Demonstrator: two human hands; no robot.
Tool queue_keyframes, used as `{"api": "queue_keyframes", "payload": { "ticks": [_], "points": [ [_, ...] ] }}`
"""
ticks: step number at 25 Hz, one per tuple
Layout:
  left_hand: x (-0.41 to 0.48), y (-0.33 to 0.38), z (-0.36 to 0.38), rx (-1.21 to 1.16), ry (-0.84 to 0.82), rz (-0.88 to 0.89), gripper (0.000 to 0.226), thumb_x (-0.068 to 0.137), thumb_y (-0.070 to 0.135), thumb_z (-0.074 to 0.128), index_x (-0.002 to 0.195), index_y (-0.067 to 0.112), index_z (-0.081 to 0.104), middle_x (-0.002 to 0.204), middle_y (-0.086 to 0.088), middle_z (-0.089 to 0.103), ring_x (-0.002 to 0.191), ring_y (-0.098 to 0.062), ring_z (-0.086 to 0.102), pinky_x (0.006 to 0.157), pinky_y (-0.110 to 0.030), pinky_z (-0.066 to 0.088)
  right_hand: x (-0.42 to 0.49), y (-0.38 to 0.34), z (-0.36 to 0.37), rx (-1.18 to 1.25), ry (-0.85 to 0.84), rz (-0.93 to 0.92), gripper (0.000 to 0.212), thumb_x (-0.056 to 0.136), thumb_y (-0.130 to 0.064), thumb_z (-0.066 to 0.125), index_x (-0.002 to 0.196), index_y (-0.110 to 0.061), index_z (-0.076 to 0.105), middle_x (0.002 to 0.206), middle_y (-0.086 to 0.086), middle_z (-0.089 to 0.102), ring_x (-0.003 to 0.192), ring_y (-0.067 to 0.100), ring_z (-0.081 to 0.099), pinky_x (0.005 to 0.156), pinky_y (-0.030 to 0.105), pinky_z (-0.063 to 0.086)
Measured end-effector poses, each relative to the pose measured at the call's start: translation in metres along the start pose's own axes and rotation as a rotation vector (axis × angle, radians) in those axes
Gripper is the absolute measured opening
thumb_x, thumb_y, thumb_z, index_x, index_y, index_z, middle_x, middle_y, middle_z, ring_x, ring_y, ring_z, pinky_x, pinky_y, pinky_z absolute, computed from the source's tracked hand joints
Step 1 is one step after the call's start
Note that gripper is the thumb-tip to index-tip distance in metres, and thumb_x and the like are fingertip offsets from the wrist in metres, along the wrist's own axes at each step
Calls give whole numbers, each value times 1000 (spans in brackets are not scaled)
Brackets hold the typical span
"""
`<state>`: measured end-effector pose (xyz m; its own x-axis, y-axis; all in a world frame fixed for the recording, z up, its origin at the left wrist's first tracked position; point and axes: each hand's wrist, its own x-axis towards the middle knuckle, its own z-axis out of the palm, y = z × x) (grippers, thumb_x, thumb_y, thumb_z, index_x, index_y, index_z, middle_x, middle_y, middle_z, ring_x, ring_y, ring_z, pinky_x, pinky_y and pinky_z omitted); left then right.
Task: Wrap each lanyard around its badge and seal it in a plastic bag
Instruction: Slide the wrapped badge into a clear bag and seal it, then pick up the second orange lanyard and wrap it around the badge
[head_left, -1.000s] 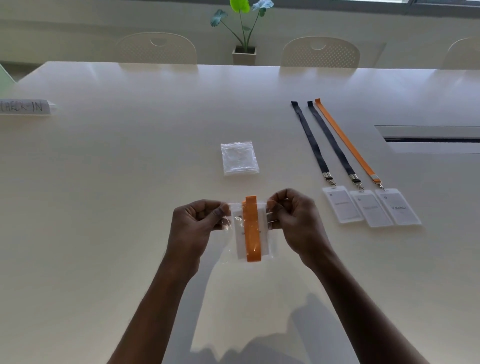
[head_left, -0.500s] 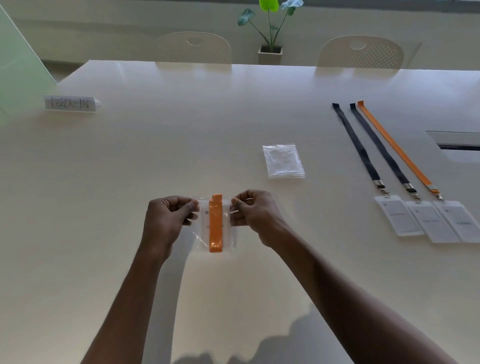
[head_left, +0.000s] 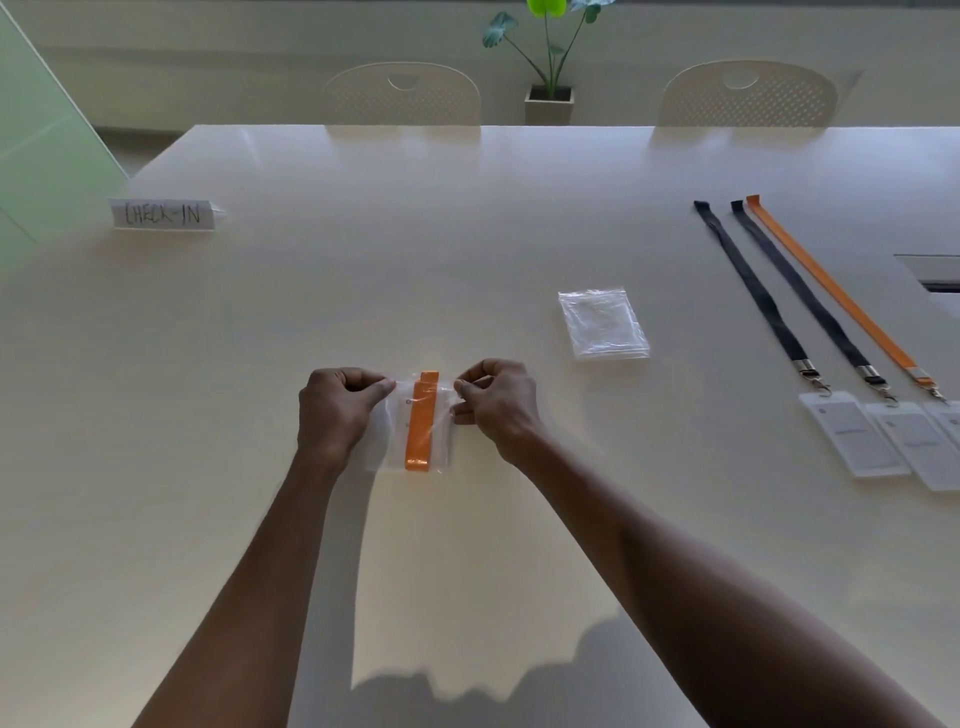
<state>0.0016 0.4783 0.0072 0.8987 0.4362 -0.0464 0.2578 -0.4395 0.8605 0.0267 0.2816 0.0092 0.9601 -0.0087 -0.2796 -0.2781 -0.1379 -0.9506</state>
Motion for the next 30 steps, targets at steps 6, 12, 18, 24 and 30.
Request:
{"api": "queue_keyframes", "payload": {
  "ticks": [6,12,18,24,30],
  "points": [
    [-3,0,-1,27,9,-4,19,88,30,84,98,14,84,93,-1,80,87,-20,76,86,-40,64,-3,14,5,-102,131,-124,11,97,-15,73,97,-4,74,82,13,77,57,19,74,64,40,67],
    [-28,18,5,114,99,51,22,95,22,75,110,6,80,107,-14,80,97,-30,74,92,-39,59,-27,21,-11,-211,186,-252,11,99,-18,68,94,-10,74,81,8,77,69,22,76,72,43,64],
    [-75,61,51,289,200,250,29,94,13,71,119,2,75,121,-24,74,114,-43,67,105,-49,51,-54,21,-59,-413,187,-399,13,97,-25,66,96,-17,76,100,4,74,88,26,71,79,36,56],
    [-134,114,147,333,100,430,30,96,11,70,124,2,73,125,-24,72,118,-42,65,107,-50,50,-62,37,-167,-521,278,-445,14,99,-24,65,98,-14,76,102,5,72,94,26,68,81,38,55],
    [-194,158,259,316,-124,453,37,95,11,69,132,4,68,132,-20,69,126,-39,60,112,-50,45,-72,62,-303,-740,430,-504,10,97,-22,68,101,-16,74,105,5,70,98,25,64,85,37,53]
  ]
}}
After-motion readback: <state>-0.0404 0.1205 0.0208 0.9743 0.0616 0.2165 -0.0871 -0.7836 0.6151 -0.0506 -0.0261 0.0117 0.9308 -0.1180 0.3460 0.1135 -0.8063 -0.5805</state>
